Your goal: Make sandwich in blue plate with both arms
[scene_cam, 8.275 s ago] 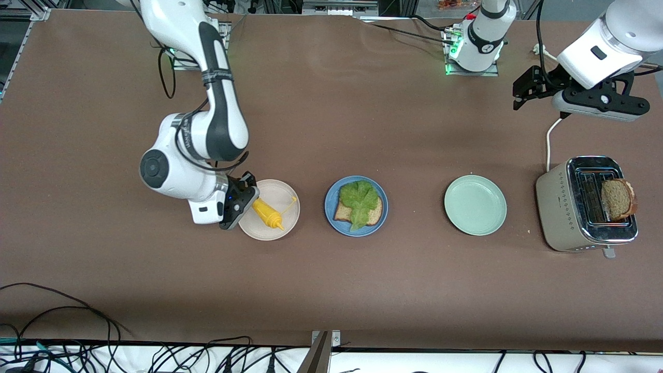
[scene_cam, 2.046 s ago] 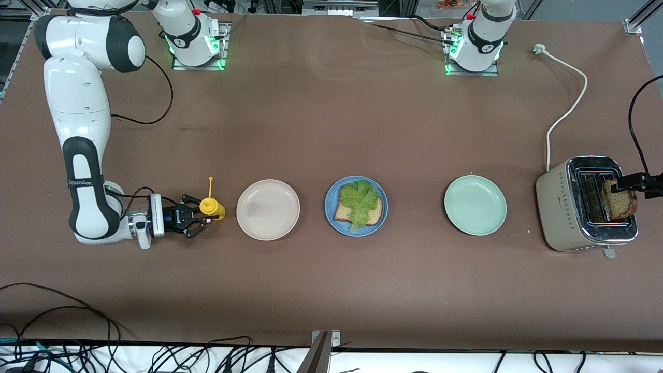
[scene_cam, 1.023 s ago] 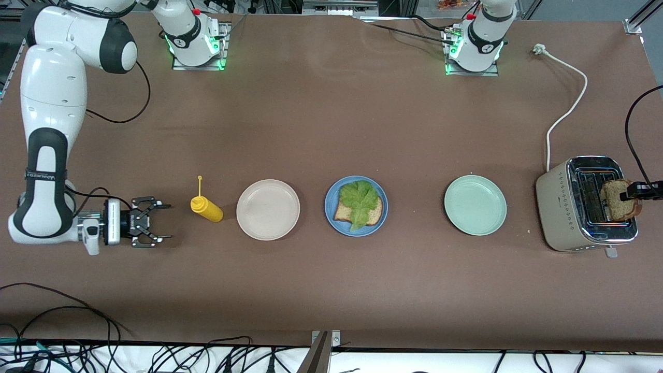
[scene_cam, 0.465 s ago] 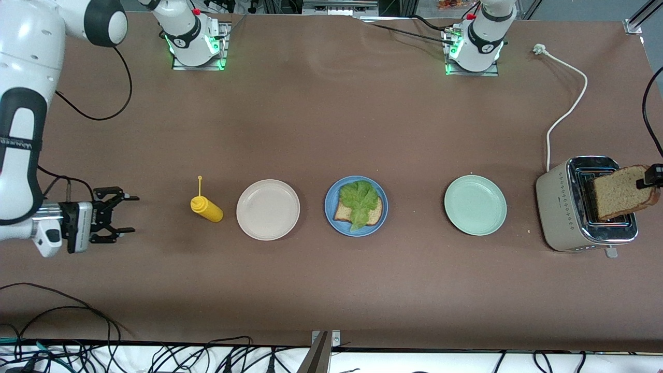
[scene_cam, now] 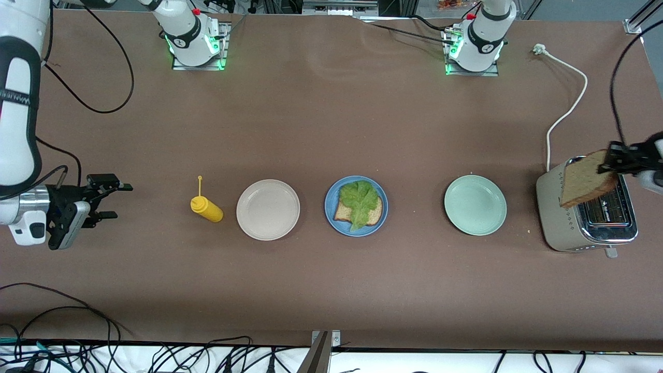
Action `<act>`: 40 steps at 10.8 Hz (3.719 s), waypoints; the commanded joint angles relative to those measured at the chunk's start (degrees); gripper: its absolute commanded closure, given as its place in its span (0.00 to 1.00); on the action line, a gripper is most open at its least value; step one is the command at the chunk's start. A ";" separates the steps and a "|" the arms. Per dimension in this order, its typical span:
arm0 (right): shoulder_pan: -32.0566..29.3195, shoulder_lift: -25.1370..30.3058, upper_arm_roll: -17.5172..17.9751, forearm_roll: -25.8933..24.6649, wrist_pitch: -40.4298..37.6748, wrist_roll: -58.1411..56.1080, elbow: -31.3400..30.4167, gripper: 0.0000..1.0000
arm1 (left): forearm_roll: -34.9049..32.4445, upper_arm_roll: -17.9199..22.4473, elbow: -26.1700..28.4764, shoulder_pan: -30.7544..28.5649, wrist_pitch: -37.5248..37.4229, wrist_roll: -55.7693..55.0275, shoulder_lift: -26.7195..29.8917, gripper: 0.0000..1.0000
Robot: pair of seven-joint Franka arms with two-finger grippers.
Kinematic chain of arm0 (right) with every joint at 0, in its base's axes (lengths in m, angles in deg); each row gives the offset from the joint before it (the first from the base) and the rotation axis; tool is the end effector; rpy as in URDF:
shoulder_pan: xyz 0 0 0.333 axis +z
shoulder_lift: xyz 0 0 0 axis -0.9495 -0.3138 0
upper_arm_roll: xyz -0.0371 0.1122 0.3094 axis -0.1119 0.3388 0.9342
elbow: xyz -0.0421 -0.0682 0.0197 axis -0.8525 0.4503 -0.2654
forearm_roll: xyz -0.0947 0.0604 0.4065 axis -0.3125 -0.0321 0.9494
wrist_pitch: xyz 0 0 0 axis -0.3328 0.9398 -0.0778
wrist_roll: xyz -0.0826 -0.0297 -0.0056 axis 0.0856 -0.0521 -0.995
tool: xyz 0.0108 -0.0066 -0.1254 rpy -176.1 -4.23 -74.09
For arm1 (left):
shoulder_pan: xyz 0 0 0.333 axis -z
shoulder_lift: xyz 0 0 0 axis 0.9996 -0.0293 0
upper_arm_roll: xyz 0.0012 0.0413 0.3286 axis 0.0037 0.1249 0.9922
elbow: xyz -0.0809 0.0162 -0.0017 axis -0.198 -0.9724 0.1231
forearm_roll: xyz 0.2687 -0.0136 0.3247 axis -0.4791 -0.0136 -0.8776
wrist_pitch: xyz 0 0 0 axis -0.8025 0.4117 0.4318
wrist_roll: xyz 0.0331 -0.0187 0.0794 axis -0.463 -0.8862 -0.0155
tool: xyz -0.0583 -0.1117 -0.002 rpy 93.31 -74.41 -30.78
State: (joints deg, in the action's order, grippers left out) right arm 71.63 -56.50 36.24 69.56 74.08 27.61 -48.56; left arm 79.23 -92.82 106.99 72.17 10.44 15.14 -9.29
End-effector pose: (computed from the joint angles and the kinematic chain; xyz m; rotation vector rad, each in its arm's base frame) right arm 0.7209 -0.0618 0.3653 -2.4780 -1.0042 0.1151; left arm 0.6566 0.0598 0.5442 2.9877 -0.5626 -0.1797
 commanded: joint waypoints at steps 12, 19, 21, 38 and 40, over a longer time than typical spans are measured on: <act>-0.62 30.67 16.05 -20.51 8.80 55.98 -20.34 0.00 | 38.40 -5.97 0.11 20.63 16.25 -11.49 -23.78 1.00; 6.06 33.84 8.84 -24.39 9.77 57.48 -18.51 0.00 | 51.42 -5.27 -2.09 20.63 20.93 1.18 -33.88 1.00; 5.88 33.49 8.75 -24.39 9.50 57.39 -17.35 0.00 | 51.42 -5.27 -2.00 20.63 22.69 6.29 -36.44 1.00; 5.62 32.87 5.06 -23.51 9.86 57.39 -16.56 0.00 | 5.21 -4.48 -1.92 16.41 9.36 -3.32 -11.17 0.00; 5.62 32.87 5.06 -23.69 9.86 57.48 -16.56 0.00 | 0.46 -4.92 -1.92 16.94 3.65 -11.85 -4.66 0.00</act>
State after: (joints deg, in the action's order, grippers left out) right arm 76.89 -23.62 41.52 46.10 84.20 84.60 -65.80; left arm 85.12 -97.39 103.27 88.50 19.25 11.66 -21.89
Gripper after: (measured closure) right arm 0.000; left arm 0.000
